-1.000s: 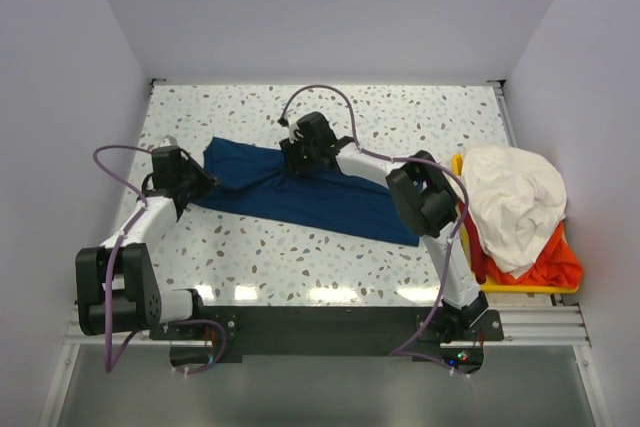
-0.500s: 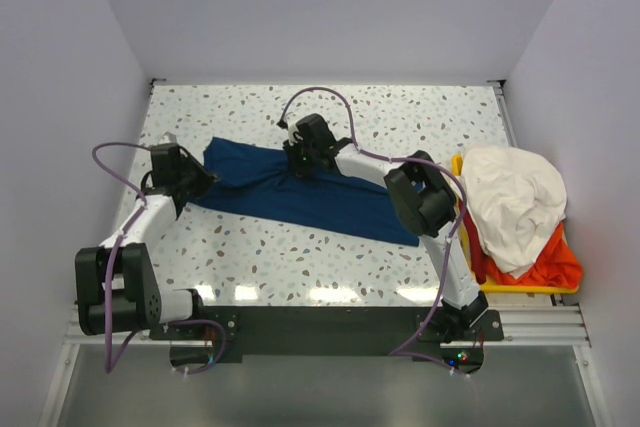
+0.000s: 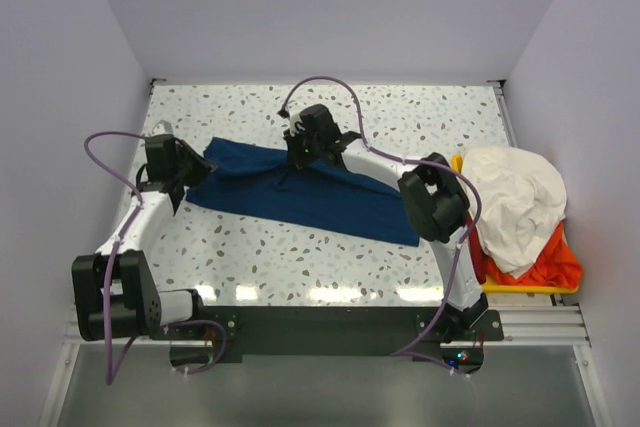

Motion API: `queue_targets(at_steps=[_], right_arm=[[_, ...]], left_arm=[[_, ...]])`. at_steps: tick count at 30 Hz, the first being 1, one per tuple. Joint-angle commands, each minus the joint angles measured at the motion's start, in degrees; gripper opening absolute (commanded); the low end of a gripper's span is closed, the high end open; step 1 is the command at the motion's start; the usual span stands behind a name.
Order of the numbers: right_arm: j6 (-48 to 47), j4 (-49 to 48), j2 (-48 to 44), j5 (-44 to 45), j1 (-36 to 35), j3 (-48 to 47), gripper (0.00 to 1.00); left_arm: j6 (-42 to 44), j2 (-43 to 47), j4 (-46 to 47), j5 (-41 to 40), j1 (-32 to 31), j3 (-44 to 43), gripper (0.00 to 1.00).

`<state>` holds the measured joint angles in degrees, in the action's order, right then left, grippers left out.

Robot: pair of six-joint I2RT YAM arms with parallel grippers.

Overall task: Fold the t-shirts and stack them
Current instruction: Fold the tshirt

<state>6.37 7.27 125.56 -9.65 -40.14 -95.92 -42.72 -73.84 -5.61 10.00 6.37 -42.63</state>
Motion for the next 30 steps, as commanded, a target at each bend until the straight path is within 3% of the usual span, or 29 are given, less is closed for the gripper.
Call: queue_targets(at_steps=[1, 15, 19, 23, 26, 30], right_arm=[[-0.04, -0.85, -4.88, -0.90, -0.38, 1.17, 0.00], [3.12, -3.93, -4.97, -2.74, -0.38, 7.41, 0.00], [3.38, -3.31, -5.84, -1.69, -0.38, 8.46, 0.10], [4.26, 0.27, -8.47, 3.31, -0.47, 8.91, 0.39], [6.54, 3.44, -13.38, 9.46, -0.20, 10.31, 0.45], [12.77, 12.38, -21.11, 22.28, 2.16, 12.86, 0.44]], left_arm=[[1.41, 2.56, 0.33, -1.03, 0.48, -2.19, 0.00], [1.41, 5.29, -0.46, -2.88, 0.57, 3.43, 0.00], [0.97, 4.94, -0.37, -3.41, 0.57, 4.84, 0.00], [0.36, 4.41, 0.68, -2.97, 0.57, 6.24, 0.00], [0.18, 4.06, 1.04, -2.53, 0.48, 6.42, 0.00], [0.09, 4.15, 0.51, -1.83, 0.57, 5.90, 0.00]])
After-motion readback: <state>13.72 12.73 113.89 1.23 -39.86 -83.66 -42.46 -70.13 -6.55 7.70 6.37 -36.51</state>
